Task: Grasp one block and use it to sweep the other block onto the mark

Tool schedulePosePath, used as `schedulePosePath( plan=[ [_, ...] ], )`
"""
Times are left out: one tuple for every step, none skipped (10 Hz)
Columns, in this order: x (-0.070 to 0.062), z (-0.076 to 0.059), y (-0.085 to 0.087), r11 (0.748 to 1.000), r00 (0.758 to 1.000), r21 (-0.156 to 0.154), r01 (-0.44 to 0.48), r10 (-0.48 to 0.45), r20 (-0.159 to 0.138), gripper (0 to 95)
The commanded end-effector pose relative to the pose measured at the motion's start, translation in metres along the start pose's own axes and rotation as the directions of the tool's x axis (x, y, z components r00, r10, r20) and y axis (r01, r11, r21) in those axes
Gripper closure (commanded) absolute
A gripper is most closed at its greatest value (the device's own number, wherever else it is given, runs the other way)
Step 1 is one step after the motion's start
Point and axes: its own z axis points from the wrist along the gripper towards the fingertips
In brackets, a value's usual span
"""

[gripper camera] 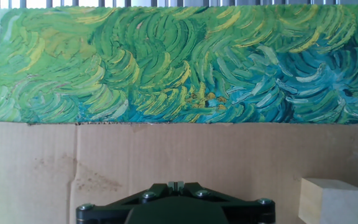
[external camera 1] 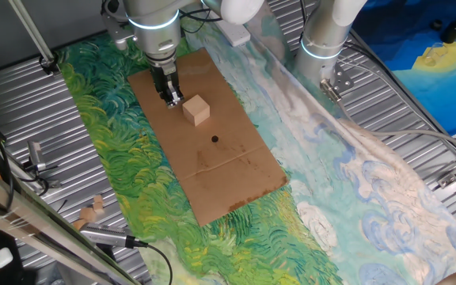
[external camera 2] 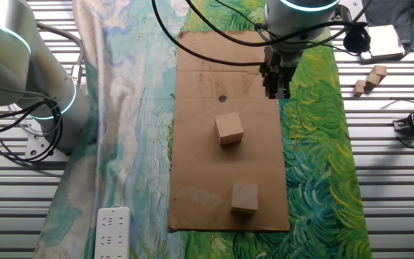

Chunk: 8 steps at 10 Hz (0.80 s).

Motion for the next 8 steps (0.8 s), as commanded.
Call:
schedulePosePath(
  plan=[
    [0.0000,0.0000,0.0000,1.000,1.000,0.001,0.000,0.000,-0.001,95.0],
    [0.0001,0.0000,0.0000,1.000,1.000,0.002,0.008,-0.008,-0.001,95.0],
    [0.0001,0.0000,0.0000,1.000,1.000,0.000,0.012,-0.012,-0.001,95.0],
    [0.0004,-0.0001,0.0000,0.997,0.997,-0.003,0.075,-0.075,0.005,95.0],
    [0.0010,0.0001,0.0001,0.989,0.989,-0.002,0.151,-0.151,0.007,95.0],
    [0.0021,-0.0001,0.0001,0.978,0.978,-0.002,0.210,-0.210,0.007,95.0],
    [0.0041,-0.0001,-0.0008,0.967,0.967,0.008,0.256,-0.256,-0.010,95.0],
    [0.0053,0.0016,-0.0052,0.941,0.941,0.021,0.338,-0.338,-0.018,95.0]
  ],
)
